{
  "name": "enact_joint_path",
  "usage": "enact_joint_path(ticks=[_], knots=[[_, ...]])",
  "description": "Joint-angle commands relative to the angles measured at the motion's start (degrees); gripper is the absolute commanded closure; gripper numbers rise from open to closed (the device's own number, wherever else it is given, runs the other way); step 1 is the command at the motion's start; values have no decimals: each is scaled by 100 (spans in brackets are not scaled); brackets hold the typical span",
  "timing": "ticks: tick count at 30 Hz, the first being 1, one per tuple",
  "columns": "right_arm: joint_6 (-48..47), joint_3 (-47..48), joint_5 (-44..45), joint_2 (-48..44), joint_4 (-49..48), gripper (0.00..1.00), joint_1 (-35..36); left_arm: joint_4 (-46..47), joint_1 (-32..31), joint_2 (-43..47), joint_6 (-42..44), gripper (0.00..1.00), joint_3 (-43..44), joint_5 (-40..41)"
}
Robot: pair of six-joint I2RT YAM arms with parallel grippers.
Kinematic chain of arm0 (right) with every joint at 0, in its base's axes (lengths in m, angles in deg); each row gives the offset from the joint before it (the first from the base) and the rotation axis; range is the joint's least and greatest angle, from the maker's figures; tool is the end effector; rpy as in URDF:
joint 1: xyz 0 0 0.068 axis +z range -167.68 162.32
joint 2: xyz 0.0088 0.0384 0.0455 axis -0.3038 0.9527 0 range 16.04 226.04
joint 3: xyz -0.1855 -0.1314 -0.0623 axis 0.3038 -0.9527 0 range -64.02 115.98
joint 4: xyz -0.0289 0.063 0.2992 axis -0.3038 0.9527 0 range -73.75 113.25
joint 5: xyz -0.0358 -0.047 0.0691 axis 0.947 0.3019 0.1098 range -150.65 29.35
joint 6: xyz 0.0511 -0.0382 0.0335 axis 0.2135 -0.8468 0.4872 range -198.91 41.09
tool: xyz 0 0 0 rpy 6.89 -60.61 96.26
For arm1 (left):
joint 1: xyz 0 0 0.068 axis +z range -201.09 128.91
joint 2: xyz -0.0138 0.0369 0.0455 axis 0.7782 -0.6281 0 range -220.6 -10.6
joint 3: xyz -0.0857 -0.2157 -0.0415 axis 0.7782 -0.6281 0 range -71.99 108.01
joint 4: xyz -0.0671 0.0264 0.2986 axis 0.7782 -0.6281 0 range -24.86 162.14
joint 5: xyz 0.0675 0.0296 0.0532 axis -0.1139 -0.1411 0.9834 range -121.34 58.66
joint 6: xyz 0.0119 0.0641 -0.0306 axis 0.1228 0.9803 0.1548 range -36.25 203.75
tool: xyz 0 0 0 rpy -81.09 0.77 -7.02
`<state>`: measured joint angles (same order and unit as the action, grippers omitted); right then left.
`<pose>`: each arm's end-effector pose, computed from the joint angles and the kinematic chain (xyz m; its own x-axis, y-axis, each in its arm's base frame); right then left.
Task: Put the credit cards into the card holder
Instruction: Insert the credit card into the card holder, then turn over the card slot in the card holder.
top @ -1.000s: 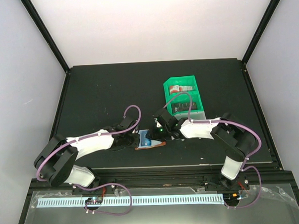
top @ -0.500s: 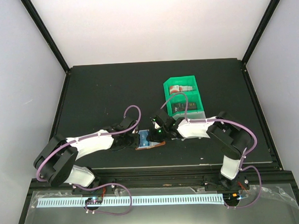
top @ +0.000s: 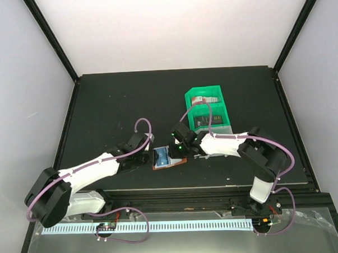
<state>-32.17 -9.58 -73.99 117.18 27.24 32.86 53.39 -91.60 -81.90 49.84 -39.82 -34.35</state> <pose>0.2301 0.3012 0.0508 -0.9723 -0.0663 -0.2242 -0.1774 0.8338 0.5228 0.2139 -0.1868 0.0754 -0.9081 0.0432 -0.4164 0.1968 0.9220 -0.3335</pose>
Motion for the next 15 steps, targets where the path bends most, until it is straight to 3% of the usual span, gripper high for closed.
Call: enact_joint_path(ticks=[1, 12, 15], knots=[[-327, 350, 688, -131, 636, 85, 174, 202, 22, 312, -186, 60, -8, 48], [-460, 693, 464, 287, 740, 91, 307, 837, 342, 229, -466, 60, -309, -648], [-440, 675, 474, 368, 753, 95, 315, 975, 422, 111, -486, 67, -374, -836]])
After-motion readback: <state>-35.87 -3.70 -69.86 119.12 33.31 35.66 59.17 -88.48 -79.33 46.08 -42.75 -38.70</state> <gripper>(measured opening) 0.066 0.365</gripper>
